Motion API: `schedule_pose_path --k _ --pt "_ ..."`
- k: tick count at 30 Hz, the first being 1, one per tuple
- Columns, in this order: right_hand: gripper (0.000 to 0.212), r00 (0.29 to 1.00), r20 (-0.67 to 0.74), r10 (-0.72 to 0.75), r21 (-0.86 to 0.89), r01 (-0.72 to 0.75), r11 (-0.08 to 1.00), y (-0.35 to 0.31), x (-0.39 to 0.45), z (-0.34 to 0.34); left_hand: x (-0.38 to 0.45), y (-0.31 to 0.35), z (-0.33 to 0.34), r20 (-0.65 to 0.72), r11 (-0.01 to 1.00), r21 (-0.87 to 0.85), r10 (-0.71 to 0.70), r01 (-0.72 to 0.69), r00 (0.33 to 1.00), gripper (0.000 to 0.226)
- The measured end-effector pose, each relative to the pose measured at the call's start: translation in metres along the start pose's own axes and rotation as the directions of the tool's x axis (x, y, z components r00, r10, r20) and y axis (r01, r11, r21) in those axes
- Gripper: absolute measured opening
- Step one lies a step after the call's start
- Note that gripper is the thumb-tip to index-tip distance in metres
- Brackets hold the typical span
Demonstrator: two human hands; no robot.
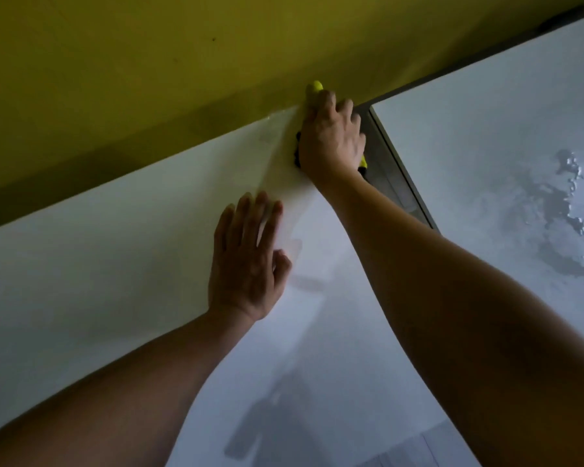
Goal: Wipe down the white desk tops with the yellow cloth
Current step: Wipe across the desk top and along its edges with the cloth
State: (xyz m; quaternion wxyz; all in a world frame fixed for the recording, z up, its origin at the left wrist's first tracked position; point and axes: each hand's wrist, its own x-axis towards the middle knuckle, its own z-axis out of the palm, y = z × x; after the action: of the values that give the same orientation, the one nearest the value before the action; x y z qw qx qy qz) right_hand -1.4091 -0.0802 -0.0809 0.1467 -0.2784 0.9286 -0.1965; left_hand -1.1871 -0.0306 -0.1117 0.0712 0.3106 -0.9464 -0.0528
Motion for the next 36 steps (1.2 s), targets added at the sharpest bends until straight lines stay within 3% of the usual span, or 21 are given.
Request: schedule_pose_path --k 6,13,17,24,36 --pt "0.045 0.998 -0.019 -0.053 0.015 0.054 0.998 0.049 -0.054 -0.008 -0.003 -0.002 0.001 -0.022 1.000 0.012 0.028 -0.028 0.999 0.066" --pt "0.044 0.997 0.037 0.063 -0.094 -0.060 0.994 0.136 -0.185 -0.039 -0.001 0.003 -0.003 -0.016 1.000 -0.029 0.004 -0.004 1.000 0.071" --pt "0.047 0.994 0.016 0.111 -0.171 -0.107 0.980 0.127 -0.182 -0.038 -0.002 0.006 -0.003 -0.034 1.000 -0.013 -0.002 0.002 0.999 0.071" --pt "0.056 0.997 0.015 0.076 -0.070 -0.075 0.995 0.080 -0.118 -0.028 0.000 0.003 -0.002 -0.023 0.998 -0.058 -0.004 0.003 1.000 0.071" --pt "0.034 0.992 -0.008 0.127 -0.125 -0.127 0.984 0.207 -0.279 -0.045 -0.002 0.001 0.000 -0.012 1.000 -0.008 0.003 -0.003 1.000 0.072"
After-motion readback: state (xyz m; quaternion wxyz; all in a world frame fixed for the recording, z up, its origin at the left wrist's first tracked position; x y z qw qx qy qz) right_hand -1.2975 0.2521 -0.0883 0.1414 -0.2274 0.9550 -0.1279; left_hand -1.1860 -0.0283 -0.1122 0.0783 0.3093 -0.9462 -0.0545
